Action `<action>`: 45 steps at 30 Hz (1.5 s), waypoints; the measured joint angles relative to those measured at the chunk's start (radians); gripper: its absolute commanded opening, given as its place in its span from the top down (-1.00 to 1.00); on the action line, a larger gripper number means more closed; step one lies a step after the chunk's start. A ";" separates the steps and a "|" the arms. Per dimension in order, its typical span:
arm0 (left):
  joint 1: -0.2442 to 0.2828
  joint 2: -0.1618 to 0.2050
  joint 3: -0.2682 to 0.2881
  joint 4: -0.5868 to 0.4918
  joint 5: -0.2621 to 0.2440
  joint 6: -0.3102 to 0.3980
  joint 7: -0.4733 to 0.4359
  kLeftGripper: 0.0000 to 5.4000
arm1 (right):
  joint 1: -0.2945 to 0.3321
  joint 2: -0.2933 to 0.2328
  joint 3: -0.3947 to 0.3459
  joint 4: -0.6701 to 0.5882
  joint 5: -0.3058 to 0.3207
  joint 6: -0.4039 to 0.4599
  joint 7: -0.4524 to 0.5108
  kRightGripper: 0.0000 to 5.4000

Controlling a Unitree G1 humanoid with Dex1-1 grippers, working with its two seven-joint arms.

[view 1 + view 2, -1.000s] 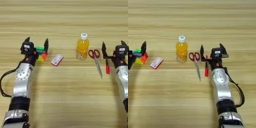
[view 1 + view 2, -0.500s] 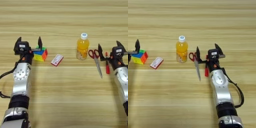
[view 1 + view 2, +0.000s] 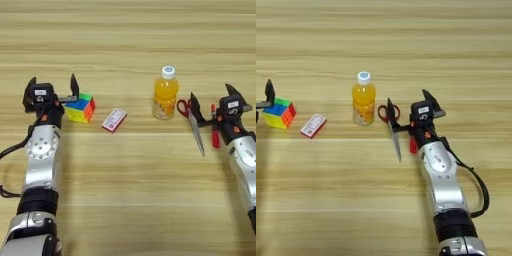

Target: Move the objects on the table

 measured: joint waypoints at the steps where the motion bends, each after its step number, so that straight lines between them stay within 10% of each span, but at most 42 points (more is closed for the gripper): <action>1: 0.000 0.000 0.000 0.001 0.000 0.003 0.002 -1.00 | 0.002 -0.002 0.003 -0.003 -0.002 0.000 0.002 -1.00; 45: -0.004 -0.003 -0.053 -0.010 0.012 0.023 -0.015 -1.00 | 0.020 0.001 0.088 -0.024 0.049 0.041 0.197 -1.00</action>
